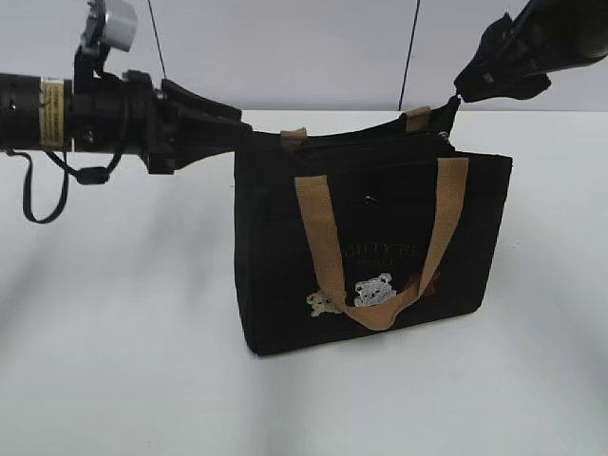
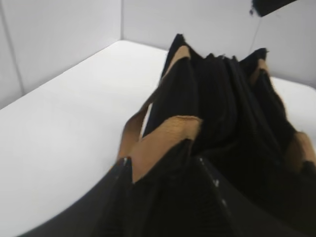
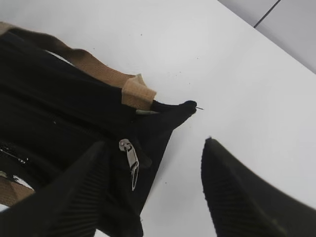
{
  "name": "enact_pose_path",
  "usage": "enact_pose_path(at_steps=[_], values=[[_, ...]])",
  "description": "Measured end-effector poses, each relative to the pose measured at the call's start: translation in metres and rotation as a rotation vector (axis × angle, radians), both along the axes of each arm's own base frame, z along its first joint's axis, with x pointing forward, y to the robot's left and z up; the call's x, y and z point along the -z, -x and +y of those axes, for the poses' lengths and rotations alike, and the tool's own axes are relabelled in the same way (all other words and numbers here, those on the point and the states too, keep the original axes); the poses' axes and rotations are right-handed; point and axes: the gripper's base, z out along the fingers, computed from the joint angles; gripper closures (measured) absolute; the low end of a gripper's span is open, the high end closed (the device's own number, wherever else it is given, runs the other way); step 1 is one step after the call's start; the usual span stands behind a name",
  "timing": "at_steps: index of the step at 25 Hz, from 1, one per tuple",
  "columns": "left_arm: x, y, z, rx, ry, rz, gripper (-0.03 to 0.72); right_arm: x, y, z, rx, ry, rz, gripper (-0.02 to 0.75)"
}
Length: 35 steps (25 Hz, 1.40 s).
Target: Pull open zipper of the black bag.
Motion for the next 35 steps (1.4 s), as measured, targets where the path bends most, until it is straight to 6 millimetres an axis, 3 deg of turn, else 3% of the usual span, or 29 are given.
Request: enact_pose_path(at_steps=[3, 9, 13, 17, 21, 25, 35], values=[[-0.025, 0.002, 0.01, -0.144, -0.142, 0.001, 0.375, -0.008, 0.0, 0.0, -0.001, -0.004, 0.0, 0.28], [-0.066, -0.002, 0.051, -0.686, -0.322, 0.015, 0.372, -0.022, 0.002, 0.001, 0.006, -0.016, 0.024, 0.277], [-0.07, -0.009, 0.086, -1.138, -0.3, 0.13, 0.372, -0.028, 0.005, 0.0, 0.015, -0.018, 0.076, 0.277], [-0.059, -0.003, 0.101, -1.349, -0.285, 0.347, 0.372, -0.038, 0.009, 0.0, 0.059, -0.049, 0.128, 0.277], [-0.044, 0.009, 0.097, -1.316, -0.373, 0.582, 0.372, -0.054, 0.012, -0.002, 0.131, -0.091, 0.173, 0.277], [-0.052, 0.017, 0.088, -1.193, -0.492, 0.752, 0.374, -0.057, 0.016, -0.015, 0.259, -0.106, 0.269, 0.277], [-0.092, 0.039, 0.106, -1.046, -0.761, 0.965, 0.375, -0.035, 0.005, -0.102, 0.58, -0.115, 0.376, 0.303]])
